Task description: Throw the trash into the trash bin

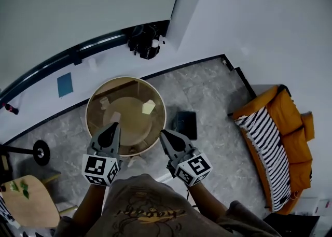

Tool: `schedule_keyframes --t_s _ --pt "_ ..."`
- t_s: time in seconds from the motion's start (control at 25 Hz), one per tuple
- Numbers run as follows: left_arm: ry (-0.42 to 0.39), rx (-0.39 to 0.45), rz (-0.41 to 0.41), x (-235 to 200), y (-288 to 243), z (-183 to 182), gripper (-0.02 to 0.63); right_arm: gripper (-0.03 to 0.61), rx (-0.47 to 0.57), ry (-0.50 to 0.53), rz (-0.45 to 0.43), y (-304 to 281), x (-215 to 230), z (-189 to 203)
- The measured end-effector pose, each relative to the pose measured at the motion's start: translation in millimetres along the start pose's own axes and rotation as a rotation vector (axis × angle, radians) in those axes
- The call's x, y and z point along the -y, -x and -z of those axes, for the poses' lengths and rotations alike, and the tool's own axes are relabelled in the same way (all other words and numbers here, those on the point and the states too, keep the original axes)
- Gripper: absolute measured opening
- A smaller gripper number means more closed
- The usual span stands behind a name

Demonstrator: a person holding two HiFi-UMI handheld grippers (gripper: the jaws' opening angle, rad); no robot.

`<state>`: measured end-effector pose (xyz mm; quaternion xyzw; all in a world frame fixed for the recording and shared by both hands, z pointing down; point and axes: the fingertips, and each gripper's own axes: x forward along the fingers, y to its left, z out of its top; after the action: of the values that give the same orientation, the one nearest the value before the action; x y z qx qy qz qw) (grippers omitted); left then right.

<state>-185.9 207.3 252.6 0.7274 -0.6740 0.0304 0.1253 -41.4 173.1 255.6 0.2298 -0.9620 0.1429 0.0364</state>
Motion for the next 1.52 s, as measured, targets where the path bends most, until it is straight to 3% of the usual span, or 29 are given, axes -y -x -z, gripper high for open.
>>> schedule_keyframes --t_s 0.52,1.04,1.52 --pt "-0.021 -0.002 0.101 -32 -71 -40 0.020 0.017 0.027 0.015 0.053 -69 39 -41" --pt "0.016 -0.003 0.044 -36 -111 -47 0.018 0.017 0.031 0.009 0.009 -95 79 -54" --pt "0.061 -0.034 -0.034 -51 -146 -11 0.020 0.017 -0.036 -0.030 -0.094 -127 110 -18"
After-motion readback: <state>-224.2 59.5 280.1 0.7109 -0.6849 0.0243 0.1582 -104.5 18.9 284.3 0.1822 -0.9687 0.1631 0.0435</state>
